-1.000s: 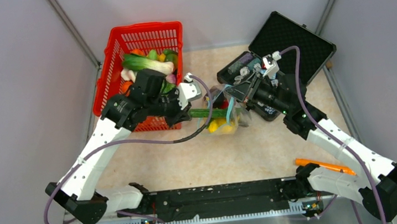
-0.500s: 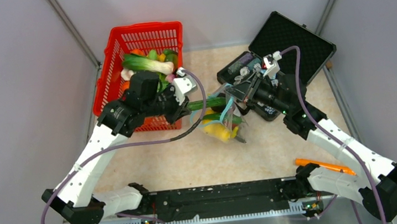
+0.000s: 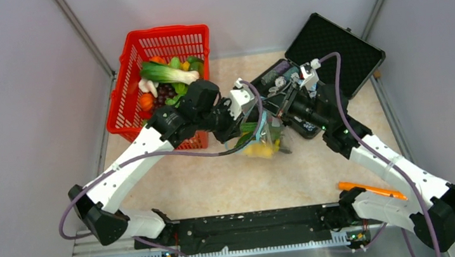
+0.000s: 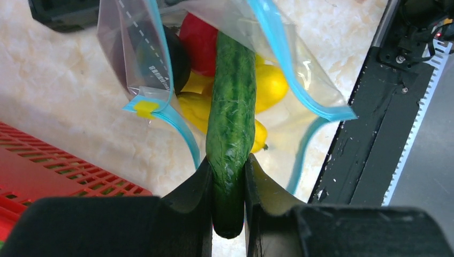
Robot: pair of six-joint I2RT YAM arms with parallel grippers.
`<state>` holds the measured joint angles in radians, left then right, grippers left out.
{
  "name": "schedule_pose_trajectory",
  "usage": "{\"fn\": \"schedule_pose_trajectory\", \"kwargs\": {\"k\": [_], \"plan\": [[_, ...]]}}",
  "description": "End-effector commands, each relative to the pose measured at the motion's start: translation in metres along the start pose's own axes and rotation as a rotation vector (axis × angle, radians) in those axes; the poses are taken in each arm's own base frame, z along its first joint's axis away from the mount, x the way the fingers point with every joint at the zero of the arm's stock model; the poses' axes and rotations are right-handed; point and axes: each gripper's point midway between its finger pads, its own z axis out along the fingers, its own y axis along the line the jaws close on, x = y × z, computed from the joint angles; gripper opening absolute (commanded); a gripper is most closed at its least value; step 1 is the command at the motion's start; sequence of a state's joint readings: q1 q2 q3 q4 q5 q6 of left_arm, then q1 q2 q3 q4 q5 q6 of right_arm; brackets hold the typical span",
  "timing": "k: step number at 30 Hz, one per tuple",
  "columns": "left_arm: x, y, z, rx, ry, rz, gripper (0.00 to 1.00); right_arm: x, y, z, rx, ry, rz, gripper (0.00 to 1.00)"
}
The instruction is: Place the food in the zip-top bag and seal the zipper
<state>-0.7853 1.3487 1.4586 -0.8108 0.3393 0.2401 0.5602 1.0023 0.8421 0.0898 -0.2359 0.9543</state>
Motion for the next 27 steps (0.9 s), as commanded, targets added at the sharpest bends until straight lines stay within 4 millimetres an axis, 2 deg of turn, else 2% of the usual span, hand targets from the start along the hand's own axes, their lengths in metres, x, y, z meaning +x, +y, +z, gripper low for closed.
{"fn": "schedule_pose_trajectory", "kwargs": {"k": [1,5,7,14,21,24,27], "plan": [[-0.025,0.013,0.001,-0.086,-0.056,-0.108,0.0,-0.021,0.026,-0.003,-0.084,-0.078,-0.017,0.0],[-0.022,0.017,0.011,-0.115,-0.043,-0.176,0.0,-0.022,0.025,-0.003,-0.082,-0.085,-0.014,0.0],[-0.022,0.011,0.019,-0.095,-0.047,-0.189,0.06,-0.02,0.025,-0.001,-0.083,-0.081,-0.012,0.0],[-0.028,0.013,0.033,-0.127,-0.024,-0.187,0.12,-0.017,0.023,-0.001,-0.071,-0.078,-0.016,0.0],[0.004,0.013,0.056,-0.152,0.158,-0.154,0.1,-0.014,0.021,-0.004,-0.069,-0.075,-0.013,0.0],[0.009,0.009,0.065,-0.134,0.183,-0.153,0.14,-0.015,0.02,-0.005,-0.065,-0.083,-0.012,0.0],[0.005,0.003,0.073,-0.093,0.169,-0.165,0.14,-0.015,0.017,-0.005,-0.053,-0.084,-0.015,0.0]]}}
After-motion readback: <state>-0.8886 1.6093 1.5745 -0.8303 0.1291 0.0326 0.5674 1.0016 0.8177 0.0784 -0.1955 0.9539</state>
